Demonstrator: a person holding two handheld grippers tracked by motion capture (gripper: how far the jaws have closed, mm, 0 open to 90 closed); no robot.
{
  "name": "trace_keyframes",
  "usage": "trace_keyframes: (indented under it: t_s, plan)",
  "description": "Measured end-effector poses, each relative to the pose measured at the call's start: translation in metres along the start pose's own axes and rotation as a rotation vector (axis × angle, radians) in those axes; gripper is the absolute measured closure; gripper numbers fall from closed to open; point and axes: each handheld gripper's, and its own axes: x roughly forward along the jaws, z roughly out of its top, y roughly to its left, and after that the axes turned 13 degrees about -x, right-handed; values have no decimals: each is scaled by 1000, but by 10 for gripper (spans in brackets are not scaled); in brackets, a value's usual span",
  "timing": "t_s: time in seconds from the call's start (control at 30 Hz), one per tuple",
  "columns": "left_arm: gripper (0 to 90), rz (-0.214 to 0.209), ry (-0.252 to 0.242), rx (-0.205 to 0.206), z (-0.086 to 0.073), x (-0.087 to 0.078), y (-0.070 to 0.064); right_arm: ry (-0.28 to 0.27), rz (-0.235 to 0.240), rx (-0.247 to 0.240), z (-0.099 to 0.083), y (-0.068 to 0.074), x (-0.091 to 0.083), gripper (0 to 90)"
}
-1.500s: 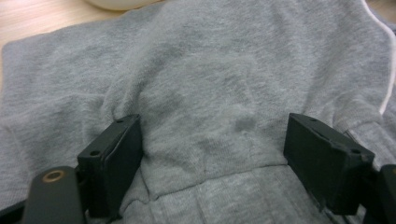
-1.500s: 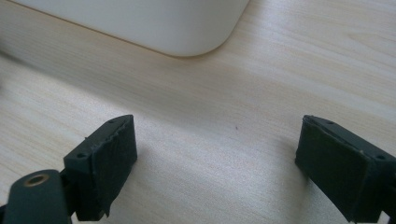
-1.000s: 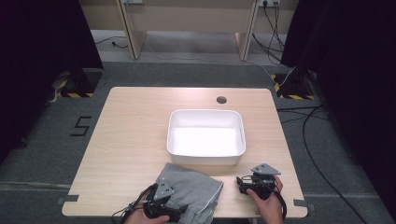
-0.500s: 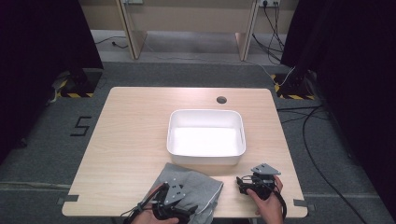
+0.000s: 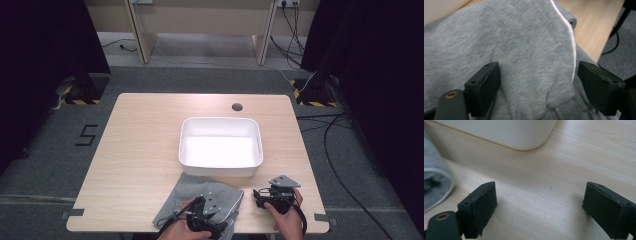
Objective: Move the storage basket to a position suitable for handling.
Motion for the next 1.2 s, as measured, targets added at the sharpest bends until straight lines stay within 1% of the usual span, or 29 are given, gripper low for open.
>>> trace_keyframes:
  t_s: [0.07,0.17,0.23,0.4,0.5,0.63,0.7,0.77,0.8,0.83,0.87,0.9,1.03,1.1,1.2]
  plan:
    - [178,10,-4,-5,5,5,-2,0,0,1,0,0,0,127]
    - [154,20,13,-2,13,12,-7,1,0,0,0,0,0,127]
    - [149,20,18,-1,17,15,-8,0,-1,-1,0,0,0,127]
    - [148,1,15,-21,25,22,-9,1,-1,-2,0,0,0,127]
    - [146,9,15,-11,27,25,-12,1,-1,-2,0,0,0,127]
    - [145,14,18,12,29,27,-16,0,1,-4,0,0,0,122]
    - [146,-8,19,3,30,26,-13,0,2,-4,0,0,0,122]
    - [160,-57,-3,-2,30,20,-7,0,2,-4,0,0,0,122]
    - [182,-74,-12,-13,30,16,-3,0,1,-4,0,0,0,122]
    - [200,-89,-23,-29,29,10,2,-1,1,-6,0,0,1,122]
    - [195,-103,-47,-52,28,1,10,0,2,-4,0,0,0,122]
    - [191,-108,-64,-67,27,-5,15,0,2,-4,0,0,1,122]
    - [188,-94,-126,-142,24,-37,45,-1,1,-5,0,0,1,122]
    - [189,-76,-157,-178,20,-51,59,0,2,-2,0,0,0,122]
    - [193,-47,-176,-220,11,-67,78,0,2,-2,0,0,0,122]
